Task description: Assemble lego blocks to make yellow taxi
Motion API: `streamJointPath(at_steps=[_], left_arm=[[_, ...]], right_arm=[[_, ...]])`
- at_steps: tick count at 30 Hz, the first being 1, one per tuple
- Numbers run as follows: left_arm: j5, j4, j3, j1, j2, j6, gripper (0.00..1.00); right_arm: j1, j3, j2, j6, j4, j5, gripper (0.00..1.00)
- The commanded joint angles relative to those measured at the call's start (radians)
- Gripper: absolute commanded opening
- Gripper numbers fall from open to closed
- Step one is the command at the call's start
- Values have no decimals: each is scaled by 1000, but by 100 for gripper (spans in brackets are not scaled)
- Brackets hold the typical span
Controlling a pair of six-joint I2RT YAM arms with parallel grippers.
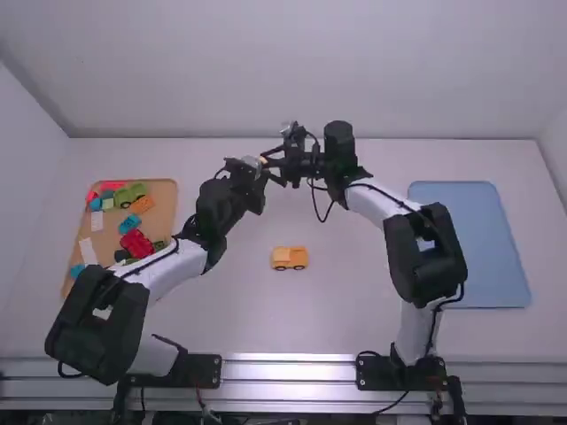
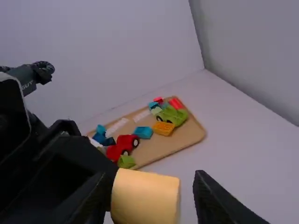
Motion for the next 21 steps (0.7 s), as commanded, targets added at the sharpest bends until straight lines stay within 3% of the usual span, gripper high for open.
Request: streamJointPath(at_steps=[1,10,11,12,16,17,18,21], left_arm=[[19,32,10,3,0,-15,2],[19,61,10,0,0,-16,19],[18,69,10,3,0,-26,30],[18,69,10,3,0,-26,30],[16,85,10,3,0,-55,51],[15,86,10,3,0,-55,91],[11,82,10,3,0,-55,99],[11,63,10,3,0,-55,98]], right_arm=[[21,9,-3,-5,-10,-27,40],[19,9,-3,-5,-10,-19,31],[18,9,-3,-1,-11,5,29],[18,9,-3,-1,-11,5,29],[19,9,-3,-1,3,34,28],[14,9,-3,0,13,34,28],[9,9,-3,-1,21,34,27],[-15,10,-13,22,7,112,25]])
